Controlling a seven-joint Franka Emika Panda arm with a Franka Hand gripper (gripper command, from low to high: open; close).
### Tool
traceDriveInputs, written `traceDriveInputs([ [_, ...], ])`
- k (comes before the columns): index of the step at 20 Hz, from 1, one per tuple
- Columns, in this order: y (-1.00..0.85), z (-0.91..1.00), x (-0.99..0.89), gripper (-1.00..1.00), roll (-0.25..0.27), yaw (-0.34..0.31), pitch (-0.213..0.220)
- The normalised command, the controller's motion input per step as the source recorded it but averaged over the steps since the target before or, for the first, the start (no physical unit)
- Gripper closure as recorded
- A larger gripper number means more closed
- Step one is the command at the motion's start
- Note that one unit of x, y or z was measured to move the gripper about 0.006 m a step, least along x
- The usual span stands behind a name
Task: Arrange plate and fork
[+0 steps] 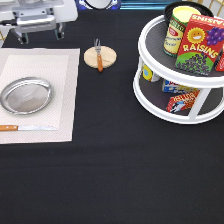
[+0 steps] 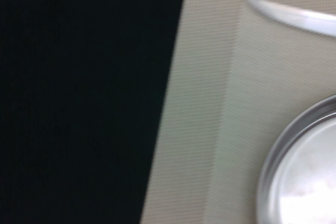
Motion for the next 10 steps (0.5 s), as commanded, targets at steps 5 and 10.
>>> traceDriveInputs([
  [5,0.64,-0.20,-0.67,-1.00,-0.042,-0.007,-0.012],
  [10,0.67,-0.26,-0.72,-1.00,-0.052,-0.019,-0.070],
])
